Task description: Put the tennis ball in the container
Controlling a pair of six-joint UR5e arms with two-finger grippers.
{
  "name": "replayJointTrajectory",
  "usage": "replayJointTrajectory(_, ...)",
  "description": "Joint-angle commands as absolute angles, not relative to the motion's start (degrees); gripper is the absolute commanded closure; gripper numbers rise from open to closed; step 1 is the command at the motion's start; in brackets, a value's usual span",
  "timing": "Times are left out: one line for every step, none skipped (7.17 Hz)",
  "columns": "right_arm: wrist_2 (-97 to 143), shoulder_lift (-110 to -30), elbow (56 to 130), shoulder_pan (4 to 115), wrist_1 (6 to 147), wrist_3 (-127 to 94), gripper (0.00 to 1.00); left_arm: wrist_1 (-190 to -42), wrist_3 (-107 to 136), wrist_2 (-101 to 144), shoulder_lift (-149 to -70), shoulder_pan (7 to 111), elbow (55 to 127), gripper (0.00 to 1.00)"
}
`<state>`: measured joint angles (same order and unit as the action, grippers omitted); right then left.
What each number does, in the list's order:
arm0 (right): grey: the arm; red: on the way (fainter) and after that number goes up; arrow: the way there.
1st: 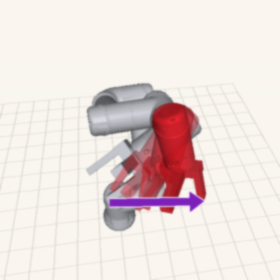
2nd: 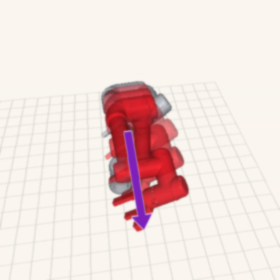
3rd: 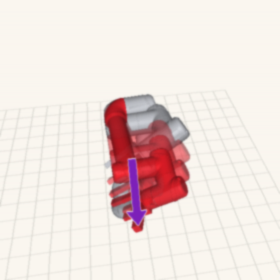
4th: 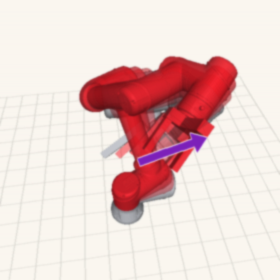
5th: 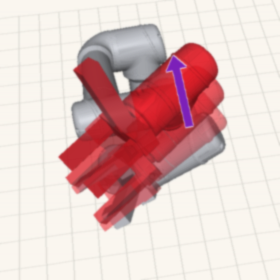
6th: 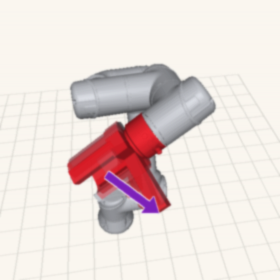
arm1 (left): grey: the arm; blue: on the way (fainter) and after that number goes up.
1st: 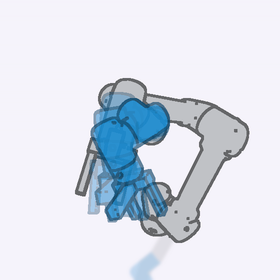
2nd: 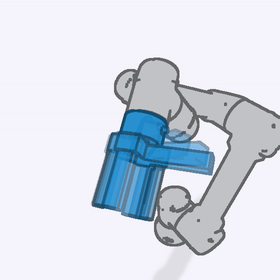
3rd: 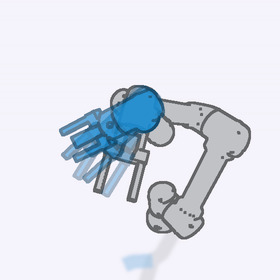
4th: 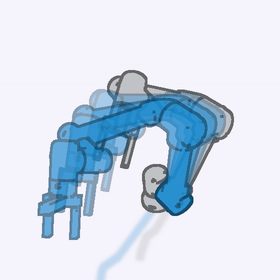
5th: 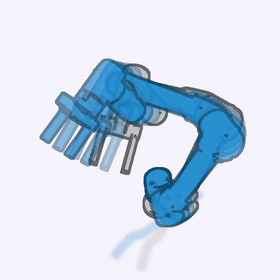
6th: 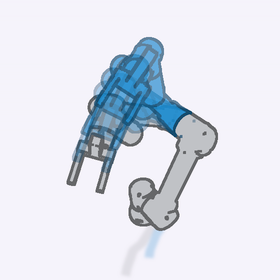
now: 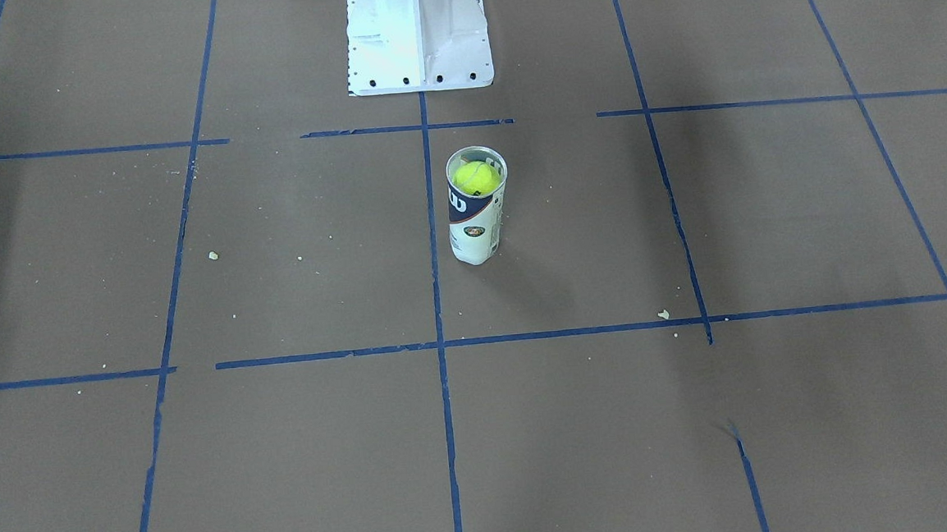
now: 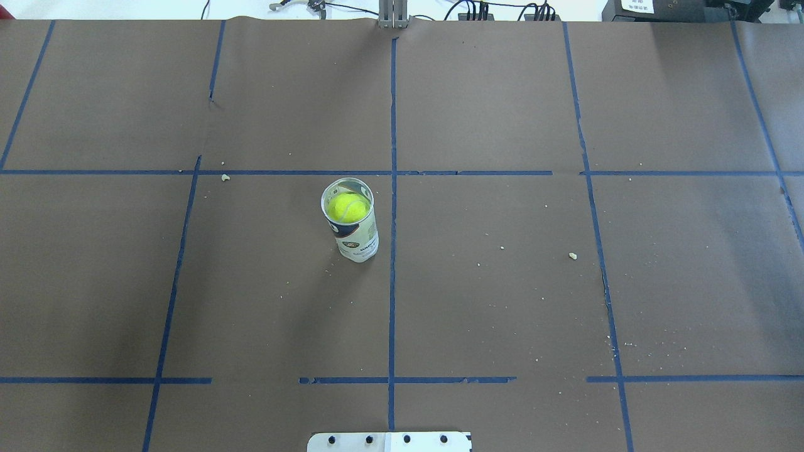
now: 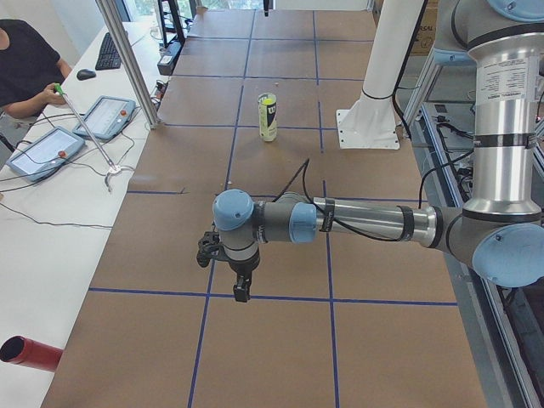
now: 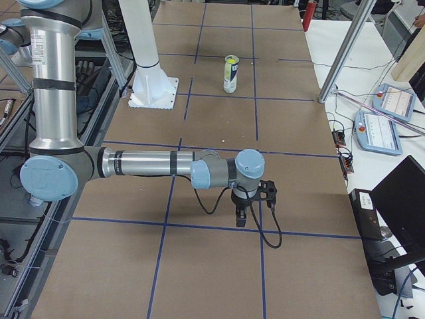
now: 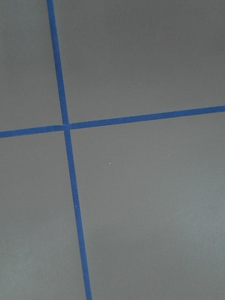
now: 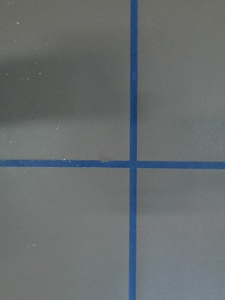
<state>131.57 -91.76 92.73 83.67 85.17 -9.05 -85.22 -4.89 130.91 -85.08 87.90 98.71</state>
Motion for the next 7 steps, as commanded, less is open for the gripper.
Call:
replayJointTrajectory(131.57,-91.76,92.72,83.67,85.17,-9.05,0.0,-85.25,-4.92,131.04,-84.02,87.89,98.09,0.0)
replayJointTrajectory(131.57,-91.76,92.72,83.67,85.17,-9.05,0.0,-85.34,-5.01,131.13,-84.02,87.89,97.04,0.0)
replayJointTrajectory(131.57,-91.76,92.72,83.67,85.17,-9.05,0.0,-86.04,-5.01,131.13,-84.02,87.8,96.42,0.0)
replayJointTrajectory(131.57,-91.76,92.72,83.67,85.17,-9.05,0.0,-86.04,-5.71,131.05,-84.02,87.8,96.33,0.0)
replayJointTrajectory(131.57,-91.76,92.72,83.67,85.17,-9.05,0.0,-86.04,-6.58,131.04,-84.02,87.89,96.42,0.0)
replayJointTrajectory(131.57,-91.76,92.72,83.67,85.17,-9.05,0.0,-86.04,-6.59,131.04,-84.02,87.89,96.42,0.0)
replayJointTrajectory(131.57,-91.76,92.72,83.67,85.17,-9.05,0.0,-86.04,-6.59,131.04,-84.02,87.89,96.5,0.0)
